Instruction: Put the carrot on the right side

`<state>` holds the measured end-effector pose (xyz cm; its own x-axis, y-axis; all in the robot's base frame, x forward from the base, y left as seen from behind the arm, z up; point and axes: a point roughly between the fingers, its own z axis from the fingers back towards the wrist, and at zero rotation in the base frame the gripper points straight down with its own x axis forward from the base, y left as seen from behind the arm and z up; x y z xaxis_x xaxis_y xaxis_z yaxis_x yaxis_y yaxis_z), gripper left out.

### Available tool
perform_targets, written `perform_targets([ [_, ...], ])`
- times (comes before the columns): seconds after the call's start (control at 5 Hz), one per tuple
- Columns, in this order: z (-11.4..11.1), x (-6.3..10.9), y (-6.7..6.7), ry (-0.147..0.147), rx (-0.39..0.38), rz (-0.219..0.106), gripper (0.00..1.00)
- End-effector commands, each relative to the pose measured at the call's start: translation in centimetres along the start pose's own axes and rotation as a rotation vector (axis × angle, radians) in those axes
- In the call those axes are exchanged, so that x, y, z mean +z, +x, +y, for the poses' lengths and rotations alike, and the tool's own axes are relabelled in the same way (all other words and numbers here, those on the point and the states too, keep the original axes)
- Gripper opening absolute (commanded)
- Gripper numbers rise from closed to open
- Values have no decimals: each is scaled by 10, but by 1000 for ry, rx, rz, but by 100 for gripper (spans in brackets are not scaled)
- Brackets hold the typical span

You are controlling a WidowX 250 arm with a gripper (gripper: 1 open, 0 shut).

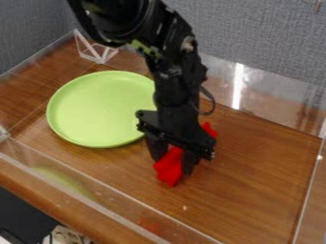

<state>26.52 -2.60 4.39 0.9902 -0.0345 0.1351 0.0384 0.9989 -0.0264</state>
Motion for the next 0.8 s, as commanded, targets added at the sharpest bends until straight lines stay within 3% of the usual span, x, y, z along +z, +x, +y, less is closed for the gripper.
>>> perform_targets([
  [0.0, -10, 1, 4, -15, -27, -52, 0],
  [0.2, -18, -10, -2, -26, -52, -50, 0],
  [0.4, -19, -7, 8, -36, -90, -42, 100],
  [0.6, -13, 9, 22, -42, -100, -53, 100],
])
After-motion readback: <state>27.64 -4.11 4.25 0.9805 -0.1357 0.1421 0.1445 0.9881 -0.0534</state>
